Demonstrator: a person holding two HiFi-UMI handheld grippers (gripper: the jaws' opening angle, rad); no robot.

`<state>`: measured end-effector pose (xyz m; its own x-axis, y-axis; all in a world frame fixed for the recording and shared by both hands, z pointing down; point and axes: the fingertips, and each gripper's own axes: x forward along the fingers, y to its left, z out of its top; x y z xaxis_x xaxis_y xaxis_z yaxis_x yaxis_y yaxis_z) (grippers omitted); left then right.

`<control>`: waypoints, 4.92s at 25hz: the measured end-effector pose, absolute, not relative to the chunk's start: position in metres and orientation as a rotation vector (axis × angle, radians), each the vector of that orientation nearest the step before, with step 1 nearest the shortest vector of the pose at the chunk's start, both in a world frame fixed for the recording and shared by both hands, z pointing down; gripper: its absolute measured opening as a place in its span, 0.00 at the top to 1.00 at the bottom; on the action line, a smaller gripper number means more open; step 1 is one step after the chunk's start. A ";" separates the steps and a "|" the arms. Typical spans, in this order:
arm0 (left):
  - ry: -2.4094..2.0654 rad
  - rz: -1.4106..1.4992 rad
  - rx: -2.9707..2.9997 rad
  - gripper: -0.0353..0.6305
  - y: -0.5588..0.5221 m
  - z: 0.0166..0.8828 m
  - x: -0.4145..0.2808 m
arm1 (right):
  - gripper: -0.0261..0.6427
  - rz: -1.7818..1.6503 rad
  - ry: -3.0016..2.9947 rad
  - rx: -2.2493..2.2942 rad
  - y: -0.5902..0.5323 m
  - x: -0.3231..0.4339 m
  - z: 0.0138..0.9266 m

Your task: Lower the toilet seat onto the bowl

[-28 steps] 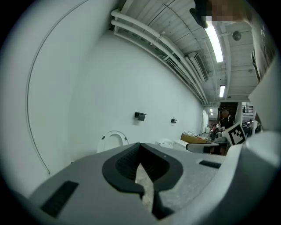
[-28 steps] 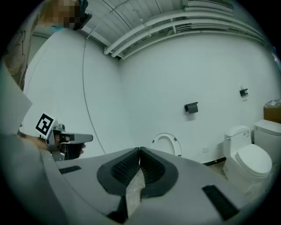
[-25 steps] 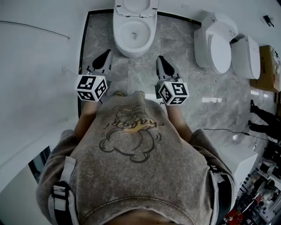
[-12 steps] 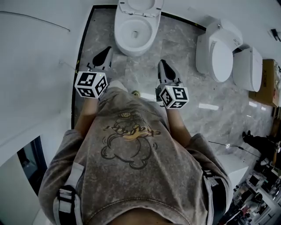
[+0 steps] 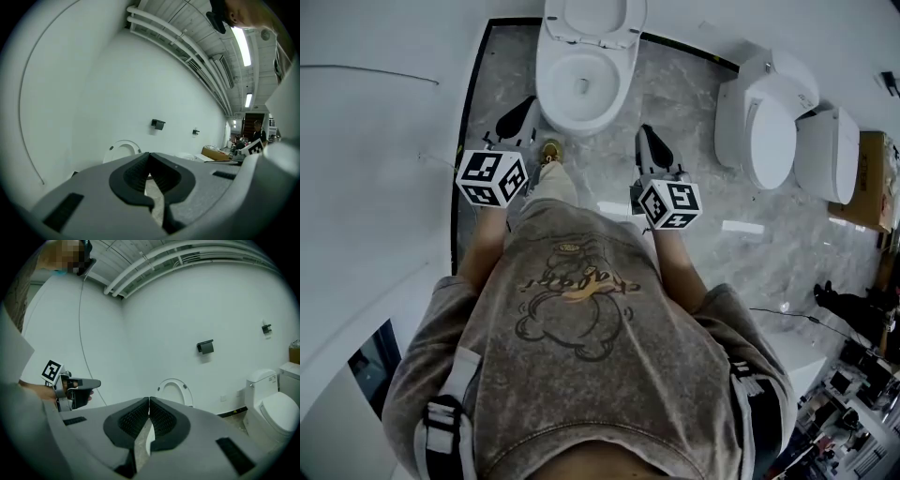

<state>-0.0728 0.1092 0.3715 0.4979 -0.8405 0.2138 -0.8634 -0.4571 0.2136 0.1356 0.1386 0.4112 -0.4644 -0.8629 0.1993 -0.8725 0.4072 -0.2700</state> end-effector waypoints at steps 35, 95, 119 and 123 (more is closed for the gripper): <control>-1.321 0.209 2.575 0.83 -0.210 0.347 -0.066 | 0.74 0.570 -2.673 1.592 -0.183 0.109 0.385; -1.019 0.635 2.622 0.47 -0.356 0.518 -0.002 | 0.54 0.530 -2.480 1.225 -0.350 0.081 0.519; -1.012 0.695 2.492 0.52 -0.129 0.596 -0.034 | 0.56 0.640 -2.440 1.171 -0.122 0.055 0.592; -1.010 0.703 2.462 0.51 -0.100 0.616 -0.037 | 0.56 0.706 -2.428 1.169 -0.095 0.054 0.610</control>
<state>-0.0366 -0.1000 0.6157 0.6151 -0.5348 0.5793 -0.7288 -0.6660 0.1591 0.0538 -0.0947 0.6104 -0.5960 -0.6205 0.5098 -0.7971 0.5340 -0.2819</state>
